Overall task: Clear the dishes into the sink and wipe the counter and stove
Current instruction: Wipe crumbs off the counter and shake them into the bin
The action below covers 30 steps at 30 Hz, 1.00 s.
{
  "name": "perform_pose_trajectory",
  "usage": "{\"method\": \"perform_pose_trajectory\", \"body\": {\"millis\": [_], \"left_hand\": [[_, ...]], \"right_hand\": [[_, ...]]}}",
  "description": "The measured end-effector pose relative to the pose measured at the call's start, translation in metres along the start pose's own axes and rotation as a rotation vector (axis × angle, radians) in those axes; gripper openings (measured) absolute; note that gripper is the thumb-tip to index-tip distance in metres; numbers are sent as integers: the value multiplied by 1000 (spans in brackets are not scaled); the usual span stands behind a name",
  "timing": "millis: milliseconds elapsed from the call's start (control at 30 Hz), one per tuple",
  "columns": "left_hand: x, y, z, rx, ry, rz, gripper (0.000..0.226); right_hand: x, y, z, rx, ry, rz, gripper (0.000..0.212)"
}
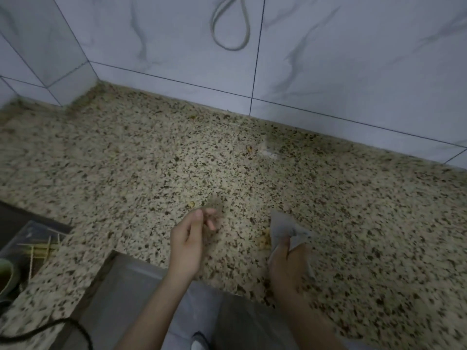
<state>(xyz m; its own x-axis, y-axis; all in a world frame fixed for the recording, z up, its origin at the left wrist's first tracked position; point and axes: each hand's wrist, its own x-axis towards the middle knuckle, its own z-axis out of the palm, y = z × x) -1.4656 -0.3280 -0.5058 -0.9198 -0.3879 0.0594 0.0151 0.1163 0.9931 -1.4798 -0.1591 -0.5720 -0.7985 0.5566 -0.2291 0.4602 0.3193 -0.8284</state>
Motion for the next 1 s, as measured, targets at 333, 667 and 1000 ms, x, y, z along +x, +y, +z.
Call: {"method": "perform_pose_trajectory", "body": {"millis": [333,667,1000], "left_hand": [[59,-24,-87,-84,122,-69,40],[89,-16,-134,-68,153,-150,43],[119,29,-91,-104,44,-164,41]], "right_hand": [[-29,-37,90,12,-10,-96,70],[-47,-84,135,197,-165,-133,32],[-6,-112,89,312,-115,-18,53]]}}
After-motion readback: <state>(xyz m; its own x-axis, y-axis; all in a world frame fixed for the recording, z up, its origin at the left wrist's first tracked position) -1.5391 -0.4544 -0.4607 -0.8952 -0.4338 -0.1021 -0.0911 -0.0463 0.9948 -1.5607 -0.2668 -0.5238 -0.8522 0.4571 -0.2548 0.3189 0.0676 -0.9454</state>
